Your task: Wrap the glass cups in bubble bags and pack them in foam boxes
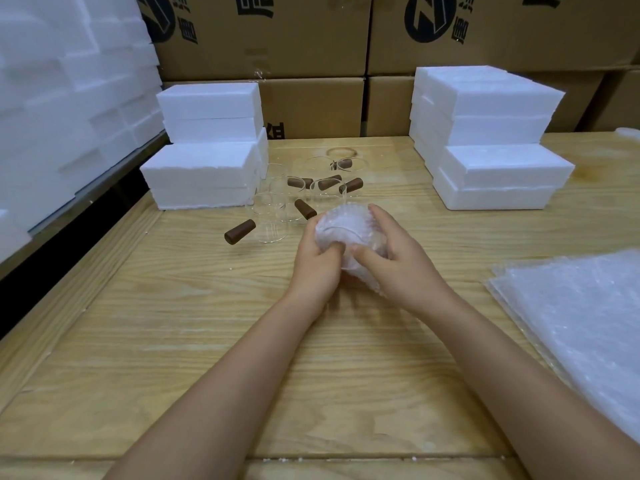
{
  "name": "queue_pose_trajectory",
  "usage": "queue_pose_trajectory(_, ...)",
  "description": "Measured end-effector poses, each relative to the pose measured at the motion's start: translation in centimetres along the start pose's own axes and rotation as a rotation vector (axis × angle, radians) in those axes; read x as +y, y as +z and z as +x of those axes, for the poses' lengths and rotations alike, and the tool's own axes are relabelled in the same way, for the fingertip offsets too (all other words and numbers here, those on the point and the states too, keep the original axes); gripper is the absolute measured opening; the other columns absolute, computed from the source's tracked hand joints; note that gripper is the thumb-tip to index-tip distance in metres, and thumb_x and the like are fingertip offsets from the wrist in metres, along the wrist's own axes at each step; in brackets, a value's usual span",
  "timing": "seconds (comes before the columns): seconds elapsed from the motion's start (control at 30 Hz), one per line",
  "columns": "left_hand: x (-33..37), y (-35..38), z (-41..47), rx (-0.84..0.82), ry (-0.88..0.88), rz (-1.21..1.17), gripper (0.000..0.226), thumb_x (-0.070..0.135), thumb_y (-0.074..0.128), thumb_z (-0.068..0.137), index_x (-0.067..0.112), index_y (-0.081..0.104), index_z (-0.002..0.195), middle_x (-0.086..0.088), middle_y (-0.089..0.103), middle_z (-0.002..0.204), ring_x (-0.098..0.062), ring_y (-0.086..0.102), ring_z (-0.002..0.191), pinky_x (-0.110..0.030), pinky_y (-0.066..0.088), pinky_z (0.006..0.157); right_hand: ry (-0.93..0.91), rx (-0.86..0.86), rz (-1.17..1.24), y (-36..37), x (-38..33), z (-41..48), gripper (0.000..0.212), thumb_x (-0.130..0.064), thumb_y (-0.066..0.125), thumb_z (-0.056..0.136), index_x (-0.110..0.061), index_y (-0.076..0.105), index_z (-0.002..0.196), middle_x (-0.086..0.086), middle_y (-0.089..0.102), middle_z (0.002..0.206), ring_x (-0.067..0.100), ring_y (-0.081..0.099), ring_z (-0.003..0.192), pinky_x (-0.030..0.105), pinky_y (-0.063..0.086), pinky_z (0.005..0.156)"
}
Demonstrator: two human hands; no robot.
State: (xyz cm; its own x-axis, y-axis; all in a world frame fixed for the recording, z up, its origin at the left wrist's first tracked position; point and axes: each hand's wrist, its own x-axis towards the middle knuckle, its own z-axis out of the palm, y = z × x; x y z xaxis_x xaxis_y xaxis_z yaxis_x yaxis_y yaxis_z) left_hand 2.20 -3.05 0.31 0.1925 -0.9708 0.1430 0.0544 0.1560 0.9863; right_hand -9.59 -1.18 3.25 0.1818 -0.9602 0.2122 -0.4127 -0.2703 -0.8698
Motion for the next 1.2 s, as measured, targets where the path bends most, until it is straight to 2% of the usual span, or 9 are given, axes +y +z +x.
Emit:
queue_pose_trajectory(0.07,0.0,0.0,-0.1,-0.044,-0.001,0.017,0.042,-0.011,0.044,0.086,0.027,0.052,0.102,0.005,0.065,0.092,0.000,0.065,0.077,-0.025,0.055,0.073,0.020,0.084,-0.072,0.2,0.1,0.0,0.059,-0.017,0.055,0.090,-0.017,0.033,0.145,-0.001,0.047,0.139,0.012,0.046,0.124,0.022,0.035,0.101)
queue_pose_trajectory(0.17,0.1,0.3,-0.9,-0.187,0.063,0.015,0.034,-0.002,0.054,0.085,0.022,0.047,0.109,0.005,0.062,0.097,0.006,0.062,0.078,-0.015,0.049,0.068,0.054,0.249,-0.128,0.0,0.1,0.1,0.047,-0.008,0.052,0.087,-0.018,0.046,0.133,0.003,0.059,0.121,0.016,0.054,0.105,0.022,0.040,0.083)
queue_pose_trajectory(0.3,0.1,0.5,-1.7,-0.286,0.147,0.003,0.044,0.030,0.059,0.079,0.032,0.044,0.120,0.000,0.059,0.117,-0.008,0.063,0.099,-0.025,0.051,0.085,0.083,0.322,-0.219,-0.6,0.1,0.3,0.042,-0.006,0.051,0.083,-0.020,0.052,0.123,0.004,0.063,0.107,0.026,0.059,0.096,0.040,0.050,0.083)
queue_pose_trajectory(0.37,0.2,0.6,-1.9,-0.223,0.205,0.136,0.040,0.042,0.057,0.079,0.043,0.044,0.117,0.006,0.059,0.116,-0.007,0.062,0.098,-0.024,0.050,0.083,0.068,0.285,-0.257,-0.5,0.1,0.2,0.040,-0.008,0.052,0.084,-0.020,0.052,0.122,0.005,0.064,0.107,0.028,0.059,0.096,0.043,0.050,0.083)
queue_pose_trajectory(0.6,-0.2,0.1,-1.2,0.003,0.194,0.215,0.045,0.001,0.053,0.084,0.044,0.051,0.096,0.016,0.062,0.081,0.007,0.057,0.064,-0.015,0.048,0.059,-0.008,0.222,-0.273,0.8,-0.4,-0.2,0.051,-0.031,0.054,0.082,-0.016,0.049,0.131,0.003,0.059,0.125,0.023,0.054,0.113,0.038,0.043,0.094)
queue_pose_trajectory(0.83,-0.3,0.9,-1.7,-0.118,0.232,0.332,0.043,0.030,0.055,0.079,0.040,0.047,0.120,0.010,0.060,0.082,0.003,0.055,0.063,-0.008,0.039,0.056,0.118,0.344,-0.252,-0.4,0.5,0.8,0.030,-0.009,0.055,0.079,-0.021,0.059,0.106,0.002,0.063,0.097,0.026,0.058,0.092,0.036,0.048,0.079)
queue_pose_trajectory(0.97,-0.5,0.6,-1.5,-0.101,0.238,0.364,0.043,0.020,0.062,0.083,0.045,0.048,0.116,0.013,0.062,0.086,0.004,0.058,0.075,-0.007,0.041,0.061,0.091,0.285,-0.245,-0.6,0.8,0.9,0.030,-0.013,0.059,0.077,-0.023,0.060,0.105,-0.001,0.064,0.098,0.022,0.058,0.094,0.030,0.043,0.076)
queue_pose_trajectory(1.1,-0.3,0.4,-0.9,-0.022,0.142,0.323,0.045,0.010,0.066,0.079,0.047,0.051,0.101,0.010,0.065,0.080,-0.005,0.063,0.070,-0.027,0.054,0.065,0.008,0.208,-0.289,0.3,0.8,0.4,0.044,-0.018,0.060,0.080,-0.020,0.053,0.123,0.000,0.062,0.115,0.021,0.056,0.105,0.035,0.046,0.088)
queue_pose_trajectory(1.2,0.3,0.3,-1.3,-0.055,0.192,0.363,0.041,0.026,0.064,0.073,0.040,0.054,0.110,0.005,0.067,0.085,-0.013,0.065,0.073,-0.033,0.055,0.068,0.012,0.239,-0.274,0.2,0.9,0.4,0.042,-0.010,0.052,0.081,-0.021,0.055,0.122,0.004,0.064,0.111,0.024,0.059,0.100,0.037,0.048,0.086)
